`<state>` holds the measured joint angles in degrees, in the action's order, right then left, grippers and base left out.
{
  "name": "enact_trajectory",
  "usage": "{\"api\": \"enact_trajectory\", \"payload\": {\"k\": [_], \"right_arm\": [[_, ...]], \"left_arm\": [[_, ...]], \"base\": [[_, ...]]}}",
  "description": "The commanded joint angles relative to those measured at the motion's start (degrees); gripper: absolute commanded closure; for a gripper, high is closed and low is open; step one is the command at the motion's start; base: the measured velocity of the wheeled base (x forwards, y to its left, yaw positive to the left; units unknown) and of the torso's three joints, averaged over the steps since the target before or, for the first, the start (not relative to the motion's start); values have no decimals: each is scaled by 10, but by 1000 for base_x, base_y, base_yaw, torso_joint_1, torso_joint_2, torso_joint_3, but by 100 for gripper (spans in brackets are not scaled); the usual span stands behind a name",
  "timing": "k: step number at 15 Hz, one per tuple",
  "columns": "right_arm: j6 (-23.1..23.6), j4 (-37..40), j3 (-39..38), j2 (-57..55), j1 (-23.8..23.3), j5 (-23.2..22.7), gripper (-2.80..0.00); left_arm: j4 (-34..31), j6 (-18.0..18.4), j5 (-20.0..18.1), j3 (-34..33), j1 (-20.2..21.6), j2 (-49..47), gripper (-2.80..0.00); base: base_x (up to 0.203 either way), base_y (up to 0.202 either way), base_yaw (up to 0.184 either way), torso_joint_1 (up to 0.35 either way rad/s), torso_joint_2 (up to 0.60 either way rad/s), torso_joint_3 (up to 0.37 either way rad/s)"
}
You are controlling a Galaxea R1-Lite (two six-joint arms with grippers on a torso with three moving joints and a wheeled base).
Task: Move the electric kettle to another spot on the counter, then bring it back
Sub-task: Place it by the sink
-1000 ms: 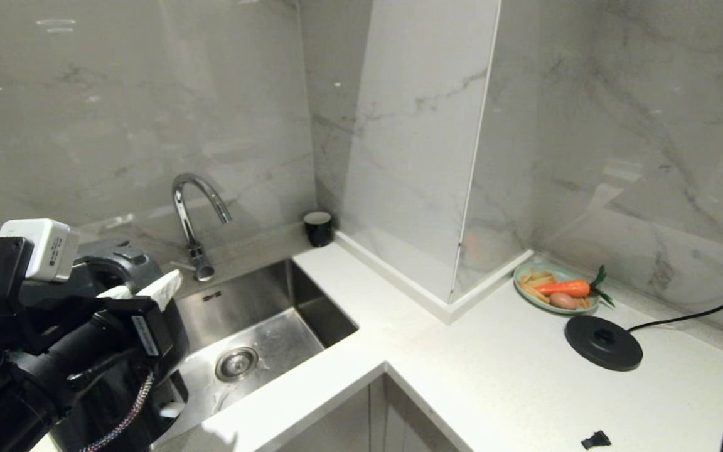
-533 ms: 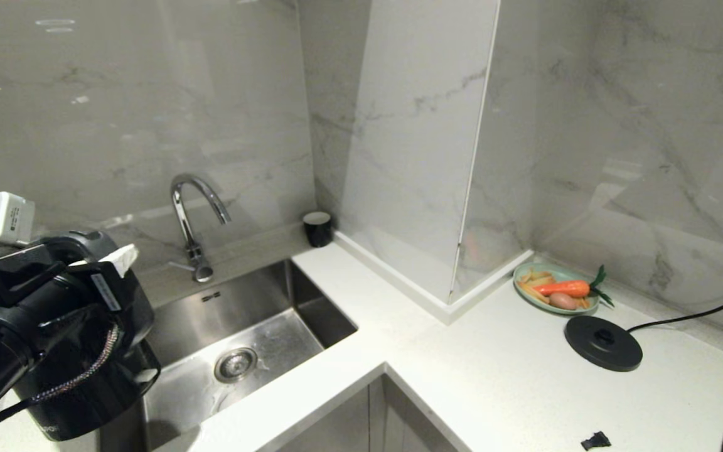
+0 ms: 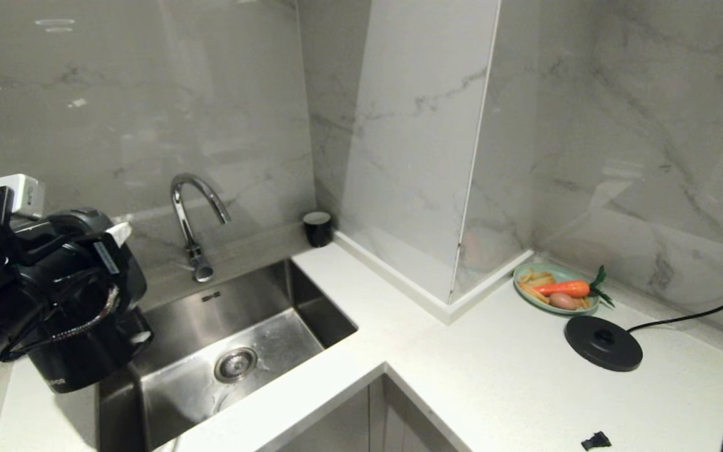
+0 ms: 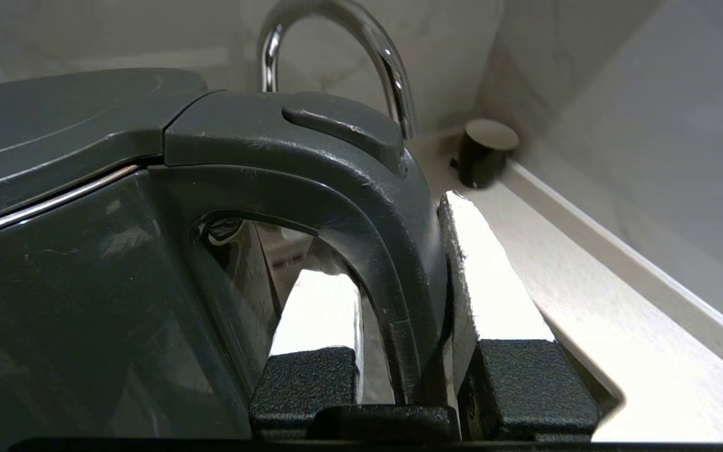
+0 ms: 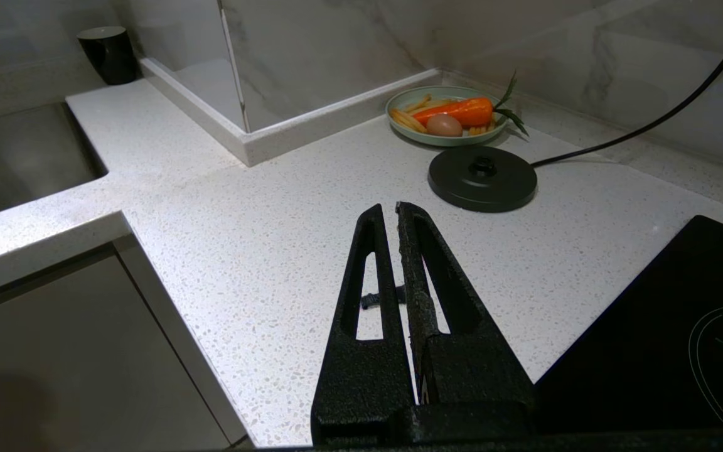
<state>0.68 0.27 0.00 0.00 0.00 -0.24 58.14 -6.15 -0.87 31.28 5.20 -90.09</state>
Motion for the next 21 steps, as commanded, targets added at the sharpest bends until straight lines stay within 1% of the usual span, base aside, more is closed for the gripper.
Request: {"api": "enact_trajectory", "payload": {"k": [1,4,8,10,15,16,18,21], "right_arm": [[0,0,0,0,0,0,0],[0,0,0,0,0,0,0],[0,0,0,0,0,0,0],[1,0,0,0,0,0,0],[1,0,0,0,0,0,0],[1,0,0,0,0,0,0],[1,0,0,0,0,0,0],[1,0,0,0,0,0,0]], "left_arm": [[32,6,-23,19,35,-79,0],[61,9,-55,44,81,-129,0],[66,27,-95,47,130,-151,0],[65,28,-104,41,136,-150,0],[68,33,-105,22,150,-163,0],[75,33,-106,20,152,-168,0],[112,33,-105,13,158,-178,0],[119,32,-104,12,152,-176,0]], "base": [[0,0,0,0,0,0],[0,0,0,0,0,0],[0,0,0,0,0,0],[0,0,0,0,0,0],[0,0,0,0,0,0],[0,0,0,0,0,0],[0,0,0,0,0,0],[0,0,0,0,0,0]]}}
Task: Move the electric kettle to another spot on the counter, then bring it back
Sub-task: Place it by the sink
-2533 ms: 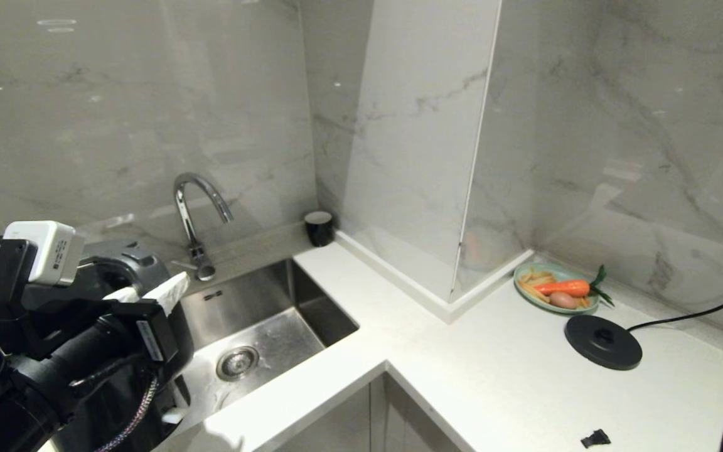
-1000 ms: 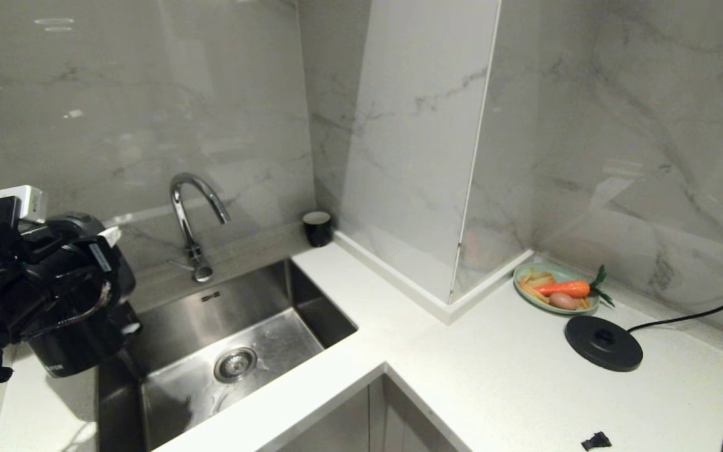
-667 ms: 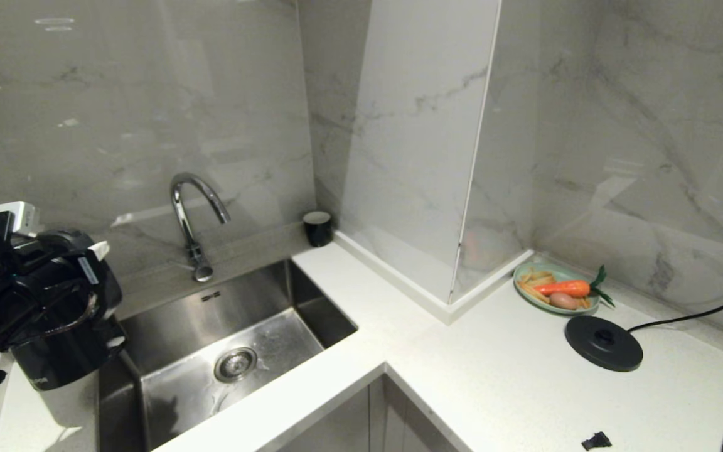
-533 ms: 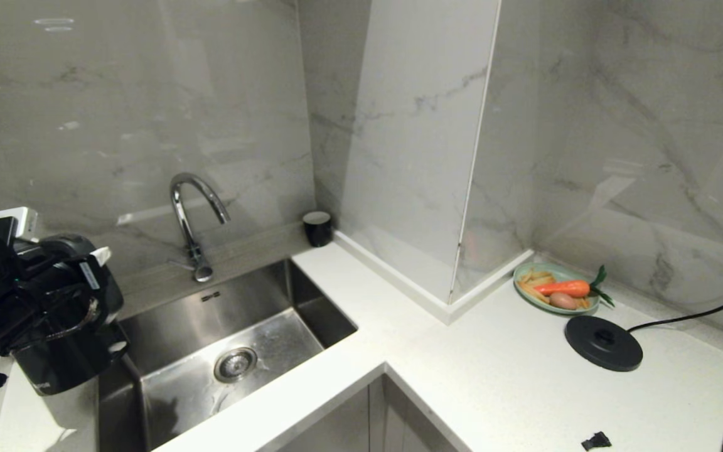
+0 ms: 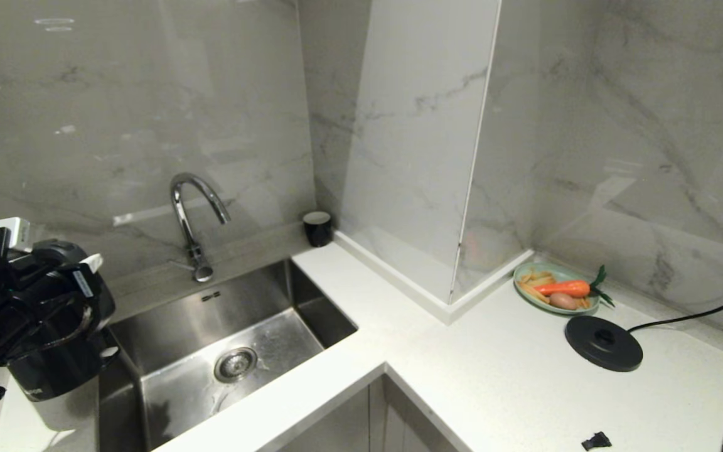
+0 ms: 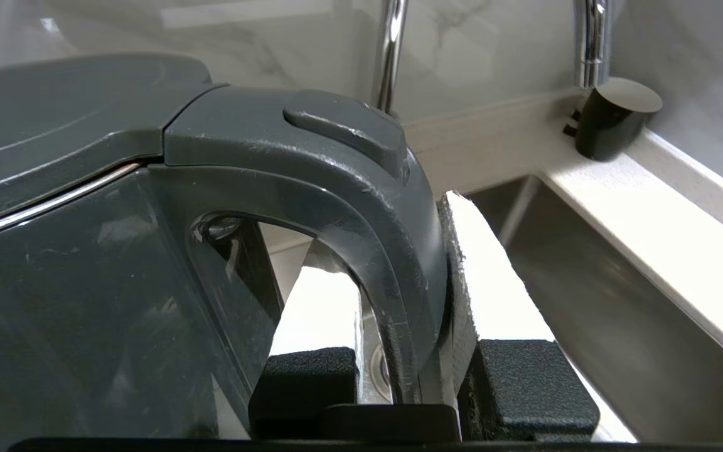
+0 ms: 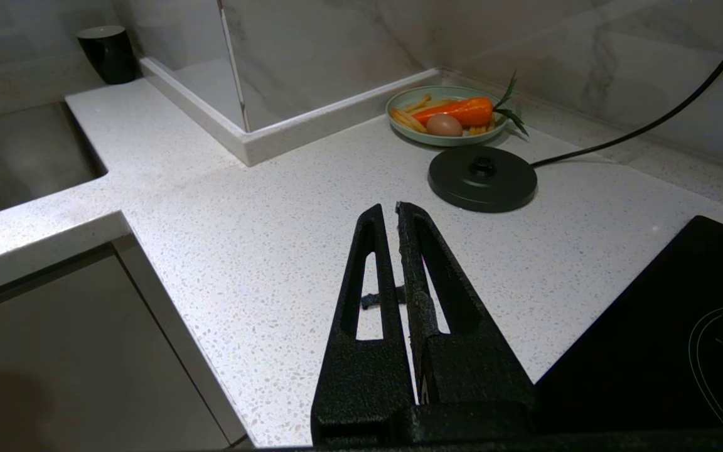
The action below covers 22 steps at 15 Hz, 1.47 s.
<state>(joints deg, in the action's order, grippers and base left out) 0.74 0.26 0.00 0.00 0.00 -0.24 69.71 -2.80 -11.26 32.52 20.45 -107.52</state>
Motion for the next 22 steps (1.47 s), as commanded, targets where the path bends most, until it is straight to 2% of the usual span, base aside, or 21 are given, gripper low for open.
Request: {"api": "enact_trajectory", "payload": {"k": [1,8,11,19,22], "right_arm": [[0,0,0,0,0,0,0],[0,0,0,0,0,0,0],[0,0,0,0,0,0,0],[0,0,0,0,0,0,0],[0,0,0,0,0,0,0]], "left_arm": [[4,0,-1,-3,1,-6,0],[7,10,-19,-24,41,-33,0],[57,26,-44,-48,58,-57,0],[172,27,-46,-135,66,-100,0],[180,28,-46,-167,70,-118,0]], "base": [[0,0,0,0,0,0],[0,0,0,0,0,0],[0,0,0,0,0,0],[0,0,0,0,0,0],[0,0,0,0,0,0]]}}
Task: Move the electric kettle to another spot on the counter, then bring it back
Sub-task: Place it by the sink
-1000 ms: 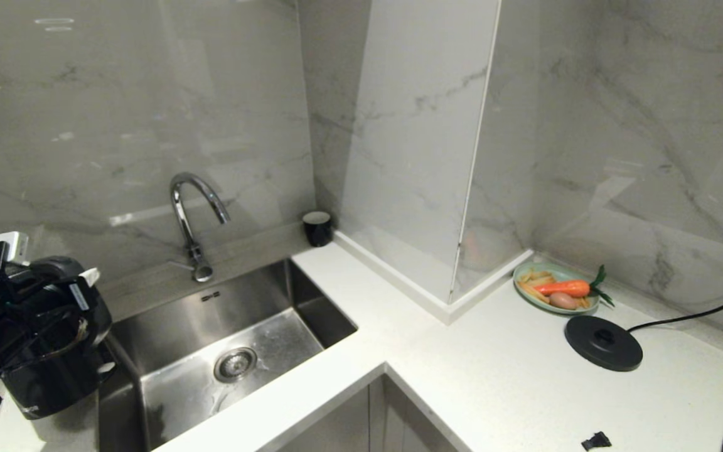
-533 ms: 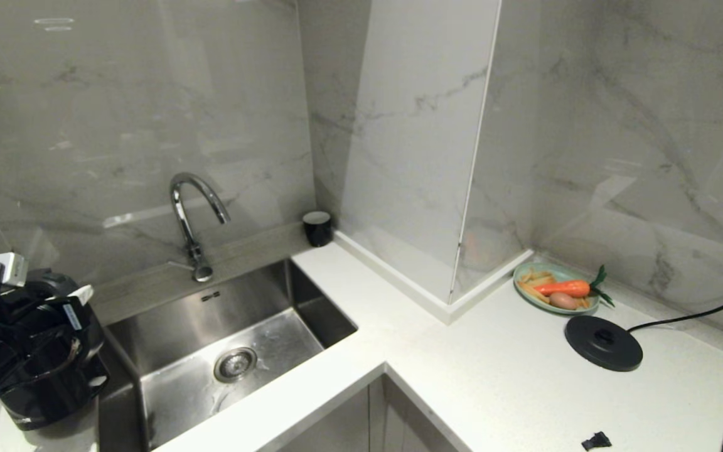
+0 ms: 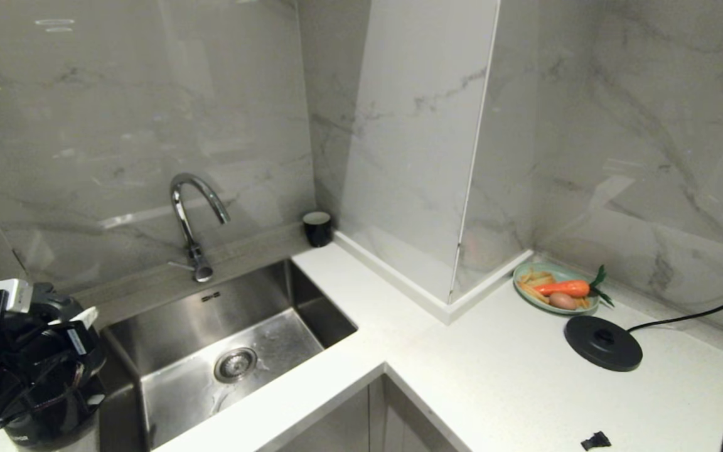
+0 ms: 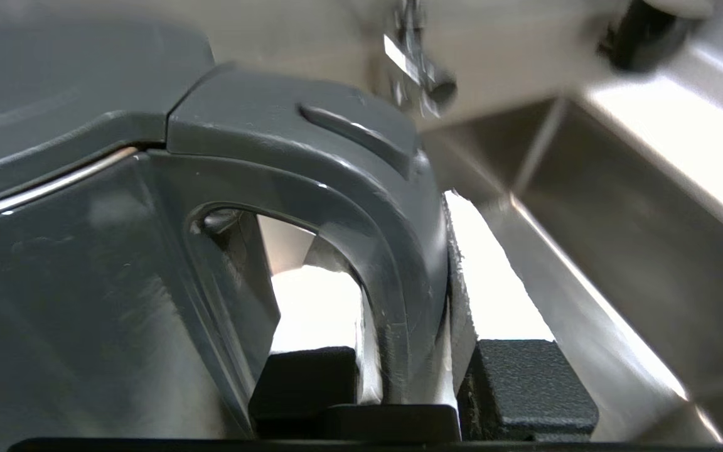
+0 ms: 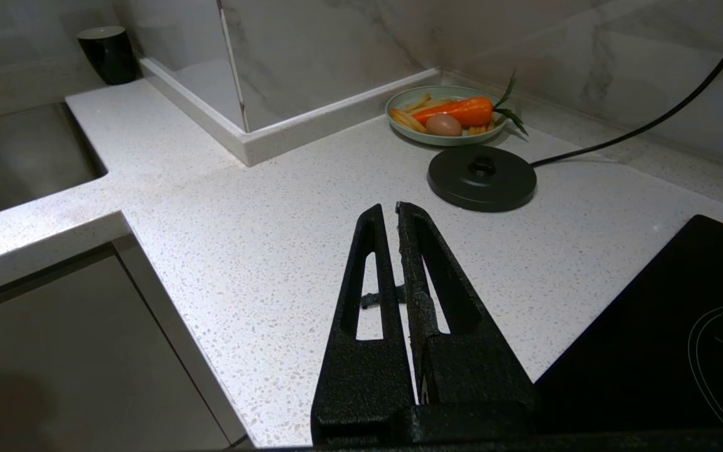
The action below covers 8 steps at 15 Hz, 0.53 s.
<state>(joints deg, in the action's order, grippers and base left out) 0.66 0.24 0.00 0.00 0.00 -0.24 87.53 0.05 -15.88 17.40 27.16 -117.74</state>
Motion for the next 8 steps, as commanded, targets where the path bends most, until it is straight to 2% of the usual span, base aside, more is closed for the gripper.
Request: {"api": "enact_trajectory", "payload": {"k": [1,8], "right_arm": [[0,0,0,0,0,0,0],[0,0,0,0,0,0,0]], "left_arm": [[1,0,0,-24,7,-16,0],[1,-2,1,-39,14,-11,0]], "base": [[0,0,0,0,0,0],[0,0,0,0,0,0]]}}
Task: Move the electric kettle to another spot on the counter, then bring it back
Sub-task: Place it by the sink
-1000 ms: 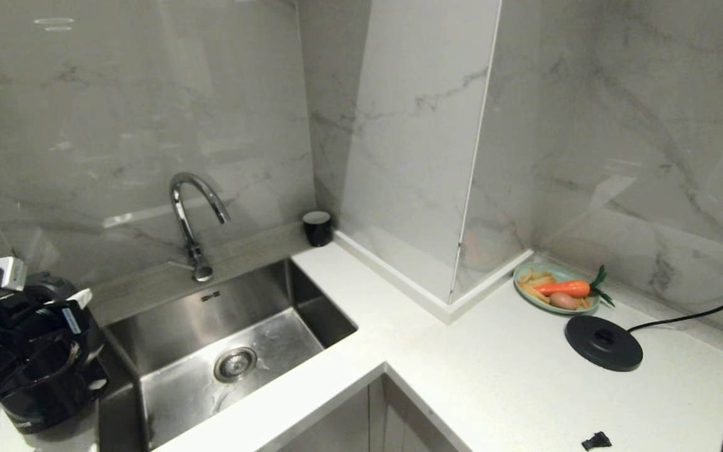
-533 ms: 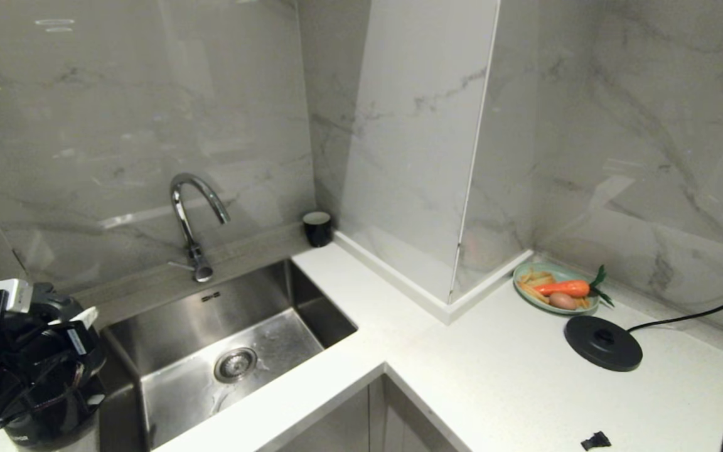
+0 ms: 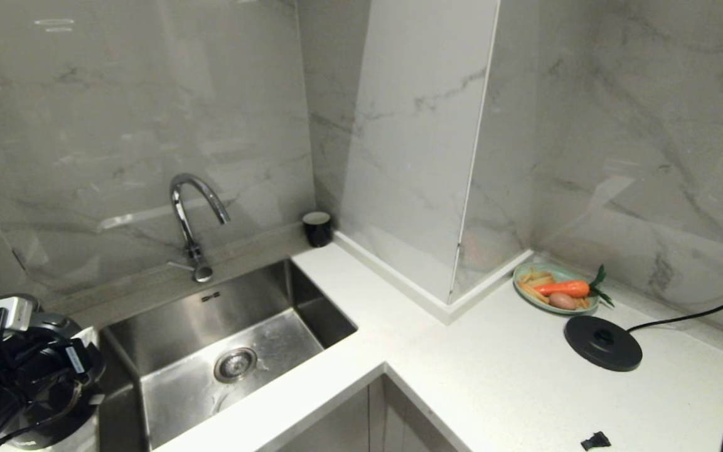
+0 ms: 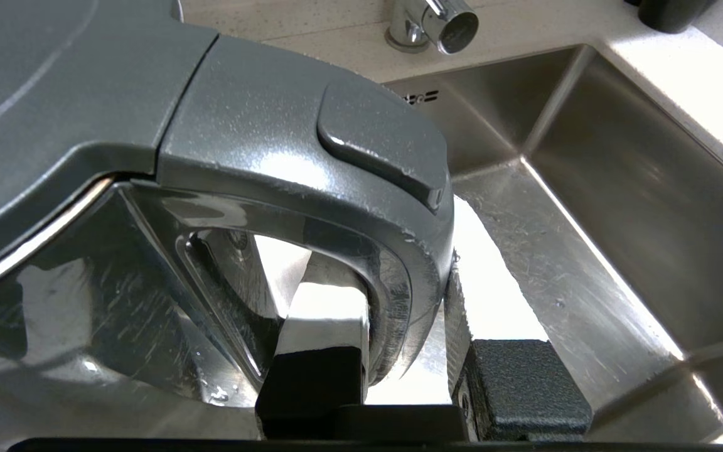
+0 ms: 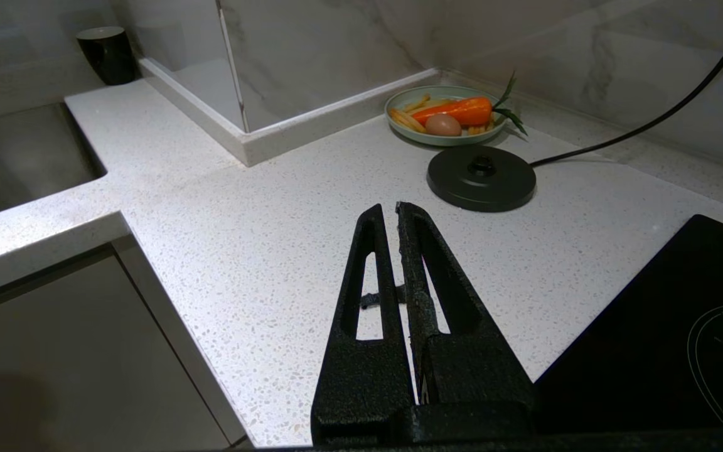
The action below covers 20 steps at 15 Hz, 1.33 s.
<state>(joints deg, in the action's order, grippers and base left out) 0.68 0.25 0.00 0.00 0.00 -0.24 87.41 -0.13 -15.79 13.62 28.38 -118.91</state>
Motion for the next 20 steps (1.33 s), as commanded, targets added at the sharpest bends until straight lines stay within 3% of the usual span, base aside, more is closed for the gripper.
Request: {"api": "enact_trajectory", "payload": {"k": [1,7,8,20], "right_arm": [[0,0,0,0,0,0,0],[0,0,0,0,0,0,0],[0,0,0,0,0,0,0],[0,0,0,0,0,0,0]], "left_arm": [[3,-1,0,-2,2,1,0],[3,0,-1,-1,19,-3,0],[3,0,-1,0,21,-2,-280],[3,0,-28,-60,19,23,-280]], "base": [[0,0,0,0,0,0],[0,0,0,0,0,0],[0,0,0,0,0,0],[0,0,0,0,0,0]]}}
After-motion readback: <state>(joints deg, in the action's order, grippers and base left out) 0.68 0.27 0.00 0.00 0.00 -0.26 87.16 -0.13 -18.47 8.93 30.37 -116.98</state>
